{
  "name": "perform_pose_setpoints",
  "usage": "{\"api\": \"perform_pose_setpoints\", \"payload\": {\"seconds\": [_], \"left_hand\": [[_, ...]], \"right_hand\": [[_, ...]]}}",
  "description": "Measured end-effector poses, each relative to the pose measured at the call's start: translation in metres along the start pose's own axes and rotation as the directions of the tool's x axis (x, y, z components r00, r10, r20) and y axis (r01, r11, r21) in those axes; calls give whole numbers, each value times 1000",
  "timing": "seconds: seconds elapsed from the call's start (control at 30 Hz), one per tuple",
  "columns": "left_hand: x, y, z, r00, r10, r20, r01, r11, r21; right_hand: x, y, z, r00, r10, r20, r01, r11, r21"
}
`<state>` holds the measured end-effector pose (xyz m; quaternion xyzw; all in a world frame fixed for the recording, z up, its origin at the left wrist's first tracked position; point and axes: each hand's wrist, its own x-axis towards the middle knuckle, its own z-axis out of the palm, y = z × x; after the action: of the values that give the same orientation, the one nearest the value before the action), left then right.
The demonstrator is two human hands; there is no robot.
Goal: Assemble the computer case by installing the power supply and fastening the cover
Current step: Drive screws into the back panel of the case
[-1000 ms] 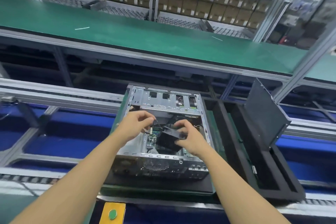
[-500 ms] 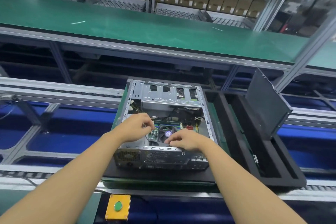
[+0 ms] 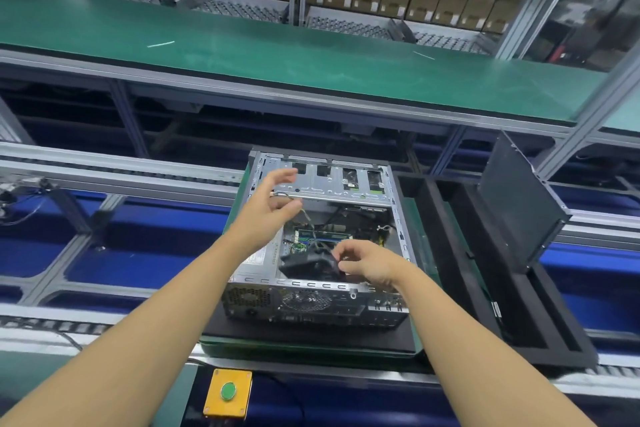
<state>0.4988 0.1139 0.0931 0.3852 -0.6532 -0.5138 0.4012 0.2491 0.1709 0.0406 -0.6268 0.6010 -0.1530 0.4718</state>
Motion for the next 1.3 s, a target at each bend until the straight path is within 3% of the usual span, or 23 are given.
{"api": "perform_pose_setpoints", "payload": {"seconds": [0.2,0.3,0.43,0.57,0.73,0.9,1.2,1.3], "left_hand": [[-9,-25,-4,987,-157,-28,159,958,240],[-12,-36,-7,971,-172,165,90,904,417],[-8,-39,-1,931,-192,311,30,889,458],[-1,-41,3,873,-243,423,-81,783,617],[4,-38,16,745,-376,551,-227,634,739],[0,-36,13,699,-401,592,-257,632,731],[-12,-32,8,807,-361,467,-150,641,753],[-16,-31,7,852,-313,420,-142,635,760]], "right_hand": [[7,13,0,998,37,44,-45,981,190],[9,19,-1,995,48,83,-67,967,247],[11,14,0,993,41,113,-66,973,223],[8,-1,2,986,85,143,-107,983,152],[-2,-15,9,986,102,135,-113,991,77],[-4,-15,12,986,71,154,-58,995,-87],[-3,-26,15,984,134,117,-115,982,-150],[0,-26,19,984,168,57,-169,985,14]]}}
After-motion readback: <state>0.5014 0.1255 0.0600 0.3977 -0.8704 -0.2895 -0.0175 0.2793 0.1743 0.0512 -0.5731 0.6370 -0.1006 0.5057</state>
